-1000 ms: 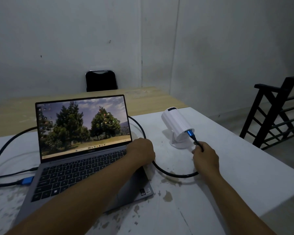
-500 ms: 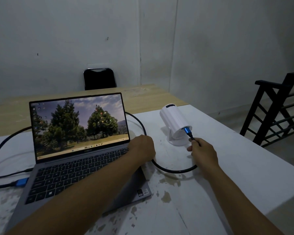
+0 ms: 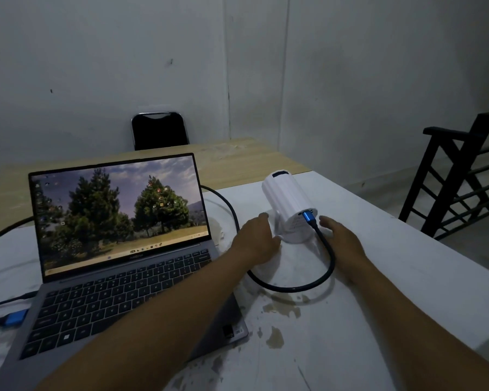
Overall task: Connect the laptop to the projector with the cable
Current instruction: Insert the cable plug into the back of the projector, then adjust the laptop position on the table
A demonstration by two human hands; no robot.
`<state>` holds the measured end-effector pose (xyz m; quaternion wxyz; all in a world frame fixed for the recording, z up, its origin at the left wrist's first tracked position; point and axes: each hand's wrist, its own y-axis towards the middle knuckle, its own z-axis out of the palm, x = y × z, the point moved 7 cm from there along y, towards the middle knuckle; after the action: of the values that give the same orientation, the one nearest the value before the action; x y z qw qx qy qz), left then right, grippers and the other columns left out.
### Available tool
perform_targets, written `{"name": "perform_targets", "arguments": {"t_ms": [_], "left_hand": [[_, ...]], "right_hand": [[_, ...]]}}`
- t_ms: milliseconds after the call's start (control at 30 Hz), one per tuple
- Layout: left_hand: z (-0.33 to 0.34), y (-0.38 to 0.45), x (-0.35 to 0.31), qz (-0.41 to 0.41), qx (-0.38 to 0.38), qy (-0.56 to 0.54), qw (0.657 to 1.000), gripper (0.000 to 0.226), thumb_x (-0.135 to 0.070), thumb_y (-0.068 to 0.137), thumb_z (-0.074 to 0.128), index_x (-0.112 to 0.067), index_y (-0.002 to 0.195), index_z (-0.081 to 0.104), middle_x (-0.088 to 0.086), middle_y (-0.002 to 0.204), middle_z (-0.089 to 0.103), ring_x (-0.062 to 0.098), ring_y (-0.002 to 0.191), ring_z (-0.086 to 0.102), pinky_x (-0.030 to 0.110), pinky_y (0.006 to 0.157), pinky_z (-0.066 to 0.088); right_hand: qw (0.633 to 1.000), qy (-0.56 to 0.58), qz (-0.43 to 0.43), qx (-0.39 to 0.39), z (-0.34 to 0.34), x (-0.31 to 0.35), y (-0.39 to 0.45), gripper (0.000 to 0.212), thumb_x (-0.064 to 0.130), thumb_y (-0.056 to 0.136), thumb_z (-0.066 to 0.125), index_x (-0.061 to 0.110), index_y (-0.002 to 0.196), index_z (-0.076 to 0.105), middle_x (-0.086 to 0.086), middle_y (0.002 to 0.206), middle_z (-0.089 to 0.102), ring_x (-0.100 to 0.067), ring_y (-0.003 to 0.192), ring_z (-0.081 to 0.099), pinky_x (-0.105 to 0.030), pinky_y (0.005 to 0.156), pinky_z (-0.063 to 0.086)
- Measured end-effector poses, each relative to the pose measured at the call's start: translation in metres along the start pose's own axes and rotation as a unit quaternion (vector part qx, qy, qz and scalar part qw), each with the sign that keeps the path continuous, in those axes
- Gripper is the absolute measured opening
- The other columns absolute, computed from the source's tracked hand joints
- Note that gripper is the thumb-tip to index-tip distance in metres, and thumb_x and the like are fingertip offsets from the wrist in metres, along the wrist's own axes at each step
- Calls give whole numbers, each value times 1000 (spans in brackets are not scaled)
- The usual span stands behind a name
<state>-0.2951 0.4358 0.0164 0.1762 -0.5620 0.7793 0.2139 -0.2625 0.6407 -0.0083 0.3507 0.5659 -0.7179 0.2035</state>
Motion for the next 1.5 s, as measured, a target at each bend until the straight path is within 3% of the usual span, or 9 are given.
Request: {"name": "perform_targets", "arguments": {"t_ms": [300, 500, 667, 800, 900, 1033, 1200, 1333, 1500], "left_hand": [[6, 12, 1, -4, -47, -49, 998, 23, -27, 101, 50, -10, 112, 60, 12, 108, 70, 28, 94, 66, 43, 79, 57], [1, 12, 3, 5, -65, -21, 998, 14, -12, 97, 49, -8, 104, 60, 14, 103, 69, 30, 92, 64, 33, 66, 43], [-13, -10, -6, 7, -30, -41, 999, 29, -14, 99, 51, -6, 127, 52, 18, 122, 66, 33, 110, 64, 41, 83, 52], [-67, -72, 11, 20, -80, -86, 993, 52, -26, 99, 55, -17, 149, 42, 5, 138, 61, 23, 121, 60, 40, 100, 52], [-116, -144, 64, -19, -132, -94, 987, 42, -25, 98, 61, -25, 139, 53, -9, 127, 63, 8, 104, 62, 34, 91, 55], [-172, -248, 153, -156, -239, -48, 957, 35, -23, 95, 67, -19, 129, 61, -3, 121, 66, 14, 108, 63, 25, 87, 47], [-185, -332, 227, -351, -241, -26, 904, 51, -41, 94, 63, -13, 135, 57, 14, 135, 62, 36, 125, 54, 44, 100, 46], [-172, -340, 243, -384, -161, 18, 909, 61, -60, 93, 38, -16, 128, 61, 12, 138, 60, 37, 125, 52, 49, 103, 44], [-173, -335, 237, -374, -170, 24, 911, 44, -47, 103, 36, -24, 127, 64, 5, 144, 54, 33, 128, 46, 44, 103, 36]], "right_hand": [[990, -111, -93, 1, 11, 13, 21, 14, 54, 90, 50, 49, 92, 63, 11, 84, 67, -14, 79, 62, -39, 78, 51], [987, -106, -122, -7, 11, 14, 20, 28, 60, 91, 51, 45, 110, 67, 13, 88, 67, -12, 80, 60, -35, 75, 47], [992, -85, -98, -4, 9, 9, 22, 36, 56, 91, 52, 42, 123, 58, 14, 107, 63, -15, 99, 59, -42, 89, 48], [989, 125, -29, -78, -8, 2, 13, 40, 19, 95, 55, 29, 133, 55, 3, 126, 63, -18, 106, 59, -33, 86, 48], [943, 286, -1, -173, -26, -2, -13, 25, 27, 95, 55, 36, 117, 62, -3, 118, 65, -22, 94, 62, -34, 72, 51], [912, 216, -55, -344, -46, 25, -97, 12, 31, 94, 48, 37, 91, 58, -11, 101, 62, -28, 93, 58, -46, 84, 50], [952, 118, -263, -104, 14, 138, -193, 13, 28, 97, 53, 21, 90, 61, 0, 78, 66, -11, 73, 61, -11, 66, 42], [984, -12, -167, 63, 91, 139, -195, 56, 46, 93, 58, 22, 141, 43, -5, 138, 53, -24, 124, 51, -45, 99, 49], [992, -51, -116, 29, 111, 146, -197, 64, 52, 90, 58, 12, 138, 46, -11, 133, 59, -32, 123, 53, -46, 100, 46]]}}
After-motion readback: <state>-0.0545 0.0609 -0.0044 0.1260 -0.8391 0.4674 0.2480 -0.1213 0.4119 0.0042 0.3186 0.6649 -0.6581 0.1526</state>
